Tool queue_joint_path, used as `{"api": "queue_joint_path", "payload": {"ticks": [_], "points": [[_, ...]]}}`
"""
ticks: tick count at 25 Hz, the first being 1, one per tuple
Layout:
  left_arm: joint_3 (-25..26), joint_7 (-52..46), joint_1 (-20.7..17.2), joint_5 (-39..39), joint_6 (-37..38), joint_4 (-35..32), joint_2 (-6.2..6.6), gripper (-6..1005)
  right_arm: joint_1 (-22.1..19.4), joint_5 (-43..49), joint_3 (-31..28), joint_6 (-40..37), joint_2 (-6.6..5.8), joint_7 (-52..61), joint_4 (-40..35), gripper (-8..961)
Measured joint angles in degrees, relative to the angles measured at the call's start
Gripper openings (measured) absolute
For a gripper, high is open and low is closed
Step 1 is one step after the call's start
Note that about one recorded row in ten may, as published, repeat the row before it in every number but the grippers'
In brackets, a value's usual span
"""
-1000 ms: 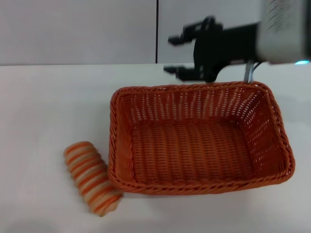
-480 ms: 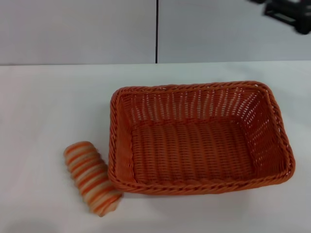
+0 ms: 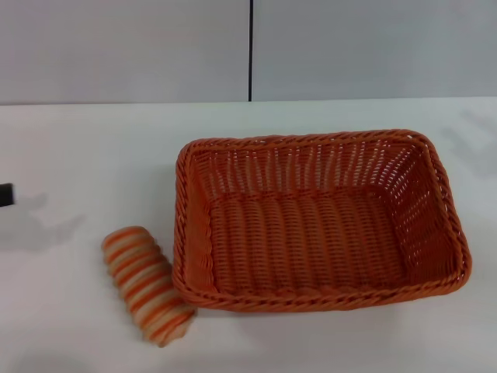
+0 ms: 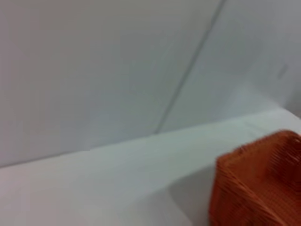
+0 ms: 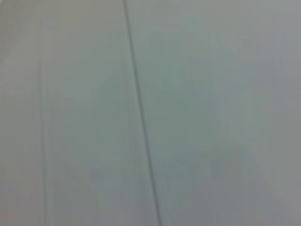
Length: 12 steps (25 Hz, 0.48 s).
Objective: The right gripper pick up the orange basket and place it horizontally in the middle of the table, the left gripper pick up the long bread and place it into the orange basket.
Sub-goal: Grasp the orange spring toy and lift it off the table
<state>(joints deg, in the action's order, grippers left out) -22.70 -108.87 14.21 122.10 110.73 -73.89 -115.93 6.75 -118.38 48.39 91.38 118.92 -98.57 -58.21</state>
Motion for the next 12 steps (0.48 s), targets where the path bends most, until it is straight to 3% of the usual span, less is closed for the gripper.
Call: {"api": "queue_joint_path", "payload": {"ticks": [5,7,12], "points": [[-2.61,-1.6,2.98,3.98,0.38,0.46,-1.13,821,-0.35,0.14,-2.27,0.66,-0.09,-0.63,2.91,545],[-4.28,-2.0,5.59,7.13,0.05,4.48,-1.74,821,-0.57,0.15,-2.58,0.71,-0.1,-1.09,3.54,545],[-4.68,-1.02,7.1,7.52,-1.46,11.19,-2.0,821,-0.63,0.53,-3.03,0.82,-0.2,-1.7,5.0,545]]}}
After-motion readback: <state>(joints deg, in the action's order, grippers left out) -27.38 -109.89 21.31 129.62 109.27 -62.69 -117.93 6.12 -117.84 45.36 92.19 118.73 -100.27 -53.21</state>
